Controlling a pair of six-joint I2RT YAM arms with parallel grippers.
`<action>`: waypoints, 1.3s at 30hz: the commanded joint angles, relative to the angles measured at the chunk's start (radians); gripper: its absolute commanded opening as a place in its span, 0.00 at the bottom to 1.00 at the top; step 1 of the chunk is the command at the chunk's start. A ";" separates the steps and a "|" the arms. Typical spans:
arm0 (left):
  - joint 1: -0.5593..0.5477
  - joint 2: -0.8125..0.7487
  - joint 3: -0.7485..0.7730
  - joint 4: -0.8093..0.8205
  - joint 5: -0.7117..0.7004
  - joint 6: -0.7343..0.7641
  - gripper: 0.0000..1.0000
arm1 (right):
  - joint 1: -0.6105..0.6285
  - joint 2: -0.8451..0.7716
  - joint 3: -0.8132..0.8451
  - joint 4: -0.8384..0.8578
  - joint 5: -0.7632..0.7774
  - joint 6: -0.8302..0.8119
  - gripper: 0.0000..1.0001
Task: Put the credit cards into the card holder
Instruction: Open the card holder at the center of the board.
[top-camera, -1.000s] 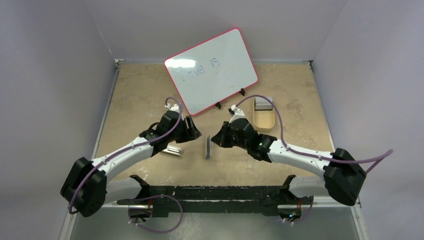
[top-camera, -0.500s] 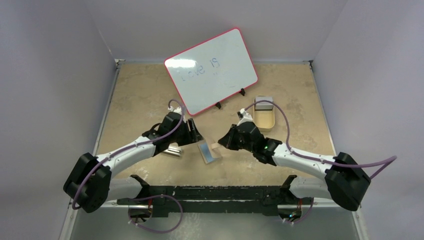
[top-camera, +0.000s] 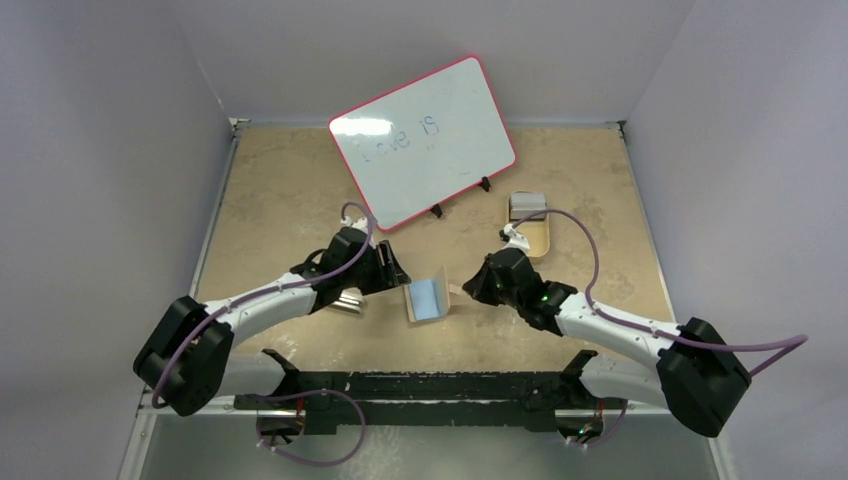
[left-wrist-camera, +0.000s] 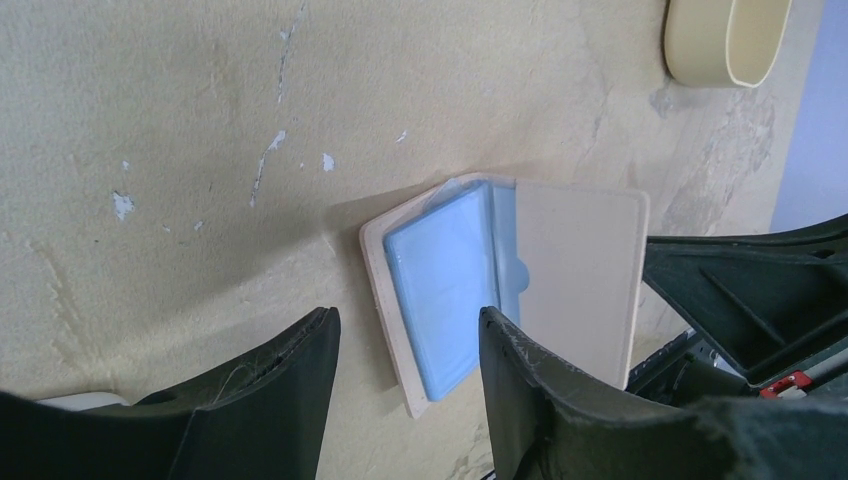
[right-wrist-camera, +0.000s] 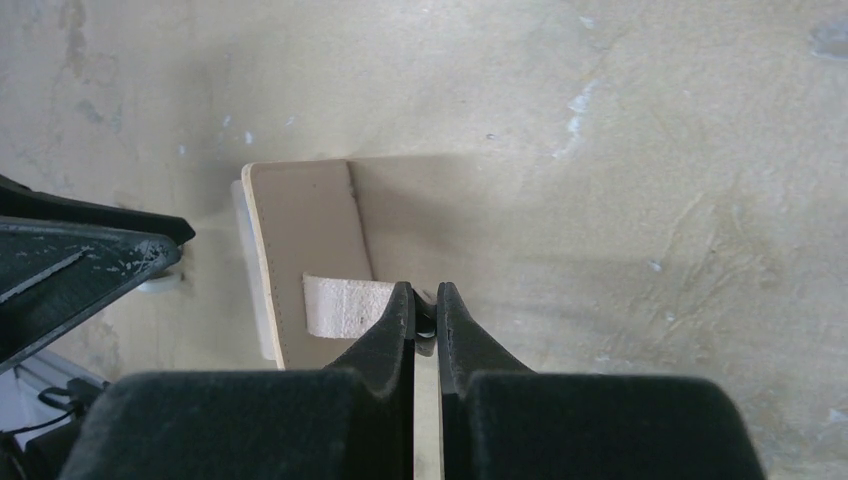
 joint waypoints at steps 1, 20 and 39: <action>-0.010 0.023 -0.025 0.100 0.031 -0.030 0.53 | -0.011 -0.019 -0.033 -0.042 0.054 0.027 0.00; -0.015 0.158 -0.120 0.485 0.160 -0.170 0.39 | -0.014 -0.011 -0.070 -0.023 0.040 0.042 0.00; -0.027 0.038 -0.092 0.360 0.090 -0.118 0.00 | 0.009 -0.127 0.165 -0.152 -0.053 -0.064 0.49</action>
